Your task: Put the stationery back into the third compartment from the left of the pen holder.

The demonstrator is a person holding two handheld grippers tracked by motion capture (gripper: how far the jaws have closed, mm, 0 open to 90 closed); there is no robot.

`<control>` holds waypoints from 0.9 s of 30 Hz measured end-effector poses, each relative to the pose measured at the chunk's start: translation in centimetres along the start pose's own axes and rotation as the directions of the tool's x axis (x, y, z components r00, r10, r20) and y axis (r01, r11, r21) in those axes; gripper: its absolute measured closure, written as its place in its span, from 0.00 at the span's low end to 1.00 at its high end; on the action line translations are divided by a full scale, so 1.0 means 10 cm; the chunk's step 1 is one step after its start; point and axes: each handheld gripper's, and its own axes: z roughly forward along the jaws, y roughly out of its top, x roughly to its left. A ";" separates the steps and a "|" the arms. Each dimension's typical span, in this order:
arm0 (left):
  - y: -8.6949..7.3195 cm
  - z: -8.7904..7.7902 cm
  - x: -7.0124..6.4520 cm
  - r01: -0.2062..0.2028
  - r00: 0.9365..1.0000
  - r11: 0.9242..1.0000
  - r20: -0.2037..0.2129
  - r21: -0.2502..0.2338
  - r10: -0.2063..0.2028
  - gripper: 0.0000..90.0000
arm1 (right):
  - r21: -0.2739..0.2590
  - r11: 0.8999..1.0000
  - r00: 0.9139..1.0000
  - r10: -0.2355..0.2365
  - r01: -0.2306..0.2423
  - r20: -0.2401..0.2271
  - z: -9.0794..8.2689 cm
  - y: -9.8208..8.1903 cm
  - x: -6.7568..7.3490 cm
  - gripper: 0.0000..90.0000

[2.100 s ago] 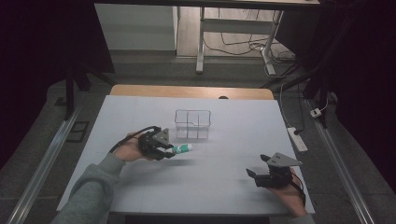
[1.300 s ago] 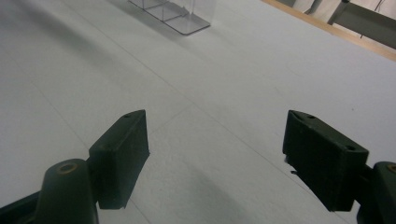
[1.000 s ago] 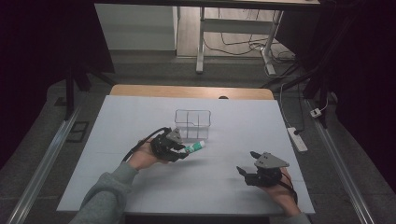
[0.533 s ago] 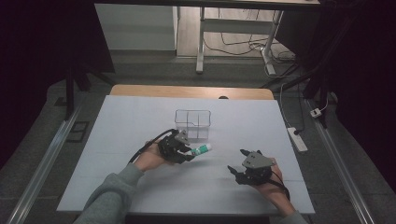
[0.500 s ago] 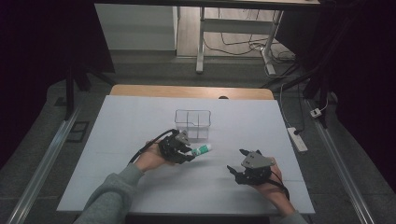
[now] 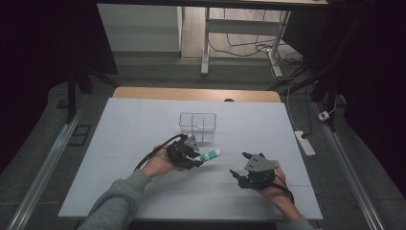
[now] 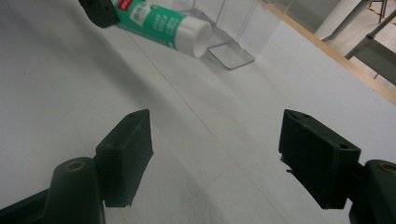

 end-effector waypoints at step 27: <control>0.10 0.13 -0.09 -0.050 0.999 0.997 0.007 0.051 0.050 0.72 | 0.068 0.958 0.959 -0.275 0.280 -0.071 0.45 0.44 0.27 0.32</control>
